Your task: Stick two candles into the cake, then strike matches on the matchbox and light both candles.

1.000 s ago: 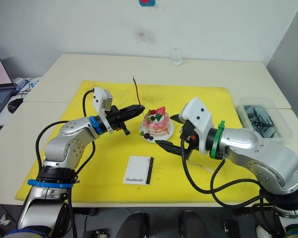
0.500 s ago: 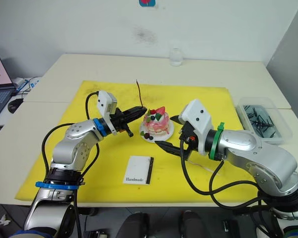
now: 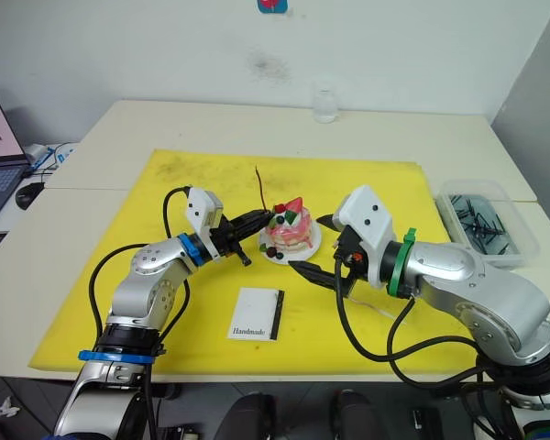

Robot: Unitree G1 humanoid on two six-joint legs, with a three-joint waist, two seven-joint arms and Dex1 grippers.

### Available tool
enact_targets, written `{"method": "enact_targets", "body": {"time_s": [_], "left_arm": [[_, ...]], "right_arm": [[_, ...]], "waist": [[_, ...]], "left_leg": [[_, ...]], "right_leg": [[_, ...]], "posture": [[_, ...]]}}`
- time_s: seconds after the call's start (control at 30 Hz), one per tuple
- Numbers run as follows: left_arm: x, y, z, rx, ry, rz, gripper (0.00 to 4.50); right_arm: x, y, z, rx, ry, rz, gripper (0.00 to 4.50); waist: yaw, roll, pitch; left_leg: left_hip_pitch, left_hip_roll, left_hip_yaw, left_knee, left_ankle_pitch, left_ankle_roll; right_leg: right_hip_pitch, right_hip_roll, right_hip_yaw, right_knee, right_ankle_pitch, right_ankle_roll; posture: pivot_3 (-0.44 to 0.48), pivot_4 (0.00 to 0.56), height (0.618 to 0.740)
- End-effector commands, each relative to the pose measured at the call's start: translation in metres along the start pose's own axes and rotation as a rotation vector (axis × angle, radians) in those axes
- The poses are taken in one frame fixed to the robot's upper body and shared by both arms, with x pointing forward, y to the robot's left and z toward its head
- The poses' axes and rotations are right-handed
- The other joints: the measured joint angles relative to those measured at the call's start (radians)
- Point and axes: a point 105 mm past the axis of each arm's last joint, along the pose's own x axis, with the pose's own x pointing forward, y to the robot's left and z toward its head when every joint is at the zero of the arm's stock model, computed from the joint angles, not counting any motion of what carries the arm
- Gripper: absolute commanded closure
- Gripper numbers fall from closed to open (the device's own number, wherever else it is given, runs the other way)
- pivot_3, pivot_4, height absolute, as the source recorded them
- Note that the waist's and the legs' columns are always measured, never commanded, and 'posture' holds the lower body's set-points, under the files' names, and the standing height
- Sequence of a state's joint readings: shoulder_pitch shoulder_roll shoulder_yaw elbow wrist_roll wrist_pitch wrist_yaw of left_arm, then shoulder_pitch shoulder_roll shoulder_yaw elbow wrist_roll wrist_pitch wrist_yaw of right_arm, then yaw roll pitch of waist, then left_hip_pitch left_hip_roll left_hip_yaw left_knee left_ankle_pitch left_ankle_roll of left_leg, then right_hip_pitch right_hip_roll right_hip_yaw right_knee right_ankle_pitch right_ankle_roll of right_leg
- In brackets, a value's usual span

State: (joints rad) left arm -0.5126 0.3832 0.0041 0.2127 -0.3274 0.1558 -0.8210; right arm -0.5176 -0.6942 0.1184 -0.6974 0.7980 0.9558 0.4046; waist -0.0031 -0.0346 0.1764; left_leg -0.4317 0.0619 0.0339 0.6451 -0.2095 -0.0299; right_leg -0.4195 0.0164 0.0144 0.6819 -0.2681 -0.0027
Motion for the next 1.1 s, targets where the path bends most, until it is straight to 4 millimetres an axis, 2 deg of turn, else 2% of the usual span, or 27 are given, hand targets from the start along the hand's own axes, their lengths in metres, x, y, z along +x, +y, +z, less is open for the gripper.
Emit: {"method": "enact_targets", "body": {"time_s": [0.03, 0.23, 0.3, 0.37, 0.6, 0.73, 0.93, 1.1], "left_arm": [[0.001, -0.005, -0.013, -0.010, 0.033, -0.007, 4.50], [0.004, -0.001, -0.004, -0.038, 0.001, 0.022, 4.50], [0.002, 0.005, 0.000, -0.042, -0.006, 0.053, 3.86], [-0.001, 0.009, 0.003, -0.030, -0.014, 0.066, 3.41], [-0.009, 0.020, 0.019, -0.012, -0.054, 0.130, 1.14], [-0.016, 0.028, 0.032, -0.006, -0.093, 0.187, 0.01], [-0.041, 0.031, 0.052, 0.030, -0.095, 0.212, 0.01], [-0.072, 0.015, 0.043, 0.022, 0.034, 0.146, 0.01]], "right_arm": [[-0.006, 0.000, 0.008, -0.038, -0.027, -0.021, 0.01], [-0.007, 0.000, 0.007, -0.037, -0.023, -0.029, 0.01], [-0.006, -0.001, 0.006, -0.035, -0.024, -0.033, 0.00], [-0.006, -0.002, 0.006, -0.035, -0.023, -0.036, 0.00], [-0.005, -0.006, 0.006, -0.029, -0.033, -0.051, 0.00], [-0.003, -0.008, 0.009, -0.027, -0.053, -0.060, 0.00], [-0.005, -0.016, 0.019, -0.053, -0.109, -0.097, 0.00], [-0.023, -0.021, 0.014, -0.059, -0.094, -0.126, 0.00]], "waist": [[0.000, 0.000, 0.000], [0.000, 0.000, -0.001], [0.000, 0.000, -0.001], [0.000, 0.000, -0.001], [0.000, 0.000, -0.001], [0.000, 0.000, -0.001], [-0.004, 0.000, -0.001], [-0.007, 0.000, -0.001]], "left_leg": [[0.000, 0.000, 0.000, 0.000, 0.000, 0.000], [0.000, 0.000, 0.000, 0.001, 0.000, 0.000], [0.000, 0.000, 0.000, 0.001, 0.000, 0.000], [0.000, 0.000, 0.000, 0.001, 0.000, 0.000], [0.000, 0.000, 0.000, 0.001, 0.000, 0.000], [0.000, 0.000, 0.000, 0.001, 0.000, 0.000], [0.000, 0.000, 0.000, 0.000, 0.000, 0.000], [0.000, 0.002, -0.001, 0.000, 0.000, 0.000]], "right_leg": [[0.000, 0.000, 0.000, 0.000, 0.000, 0.000], [0.001, 0.000, 0.000, 0.000, 0.001, 0.001], [0.001, 0.000, 0.000, 0.000, 0.001, 0.002], [0.001, 0.000, 0.000, 0.000, 0.001, 0.002], [0.000, 0.000, 0.001, 0.000, 0.001, 0.002], [0.000, 0.000, 0.001, 0.000, 0.001, 0.002], [0.000, 0.000, 0.001, 0.000, 0.001, 0.002], [0.000, -0.001, 0.001, -0.001, 0.001, 0.002]], "posture": [[0.000, 0.150, 0.740], [0.000, 0.150, 0.740], [0.000, 0.150, 0.740], [0.000, 0.150, 0.740], [0.000, 0.150, 0.740], [0.000, 0.150, 0.740], [0.000, 0.150, 0.740], [0.000, 0.150, 0.740]]}}
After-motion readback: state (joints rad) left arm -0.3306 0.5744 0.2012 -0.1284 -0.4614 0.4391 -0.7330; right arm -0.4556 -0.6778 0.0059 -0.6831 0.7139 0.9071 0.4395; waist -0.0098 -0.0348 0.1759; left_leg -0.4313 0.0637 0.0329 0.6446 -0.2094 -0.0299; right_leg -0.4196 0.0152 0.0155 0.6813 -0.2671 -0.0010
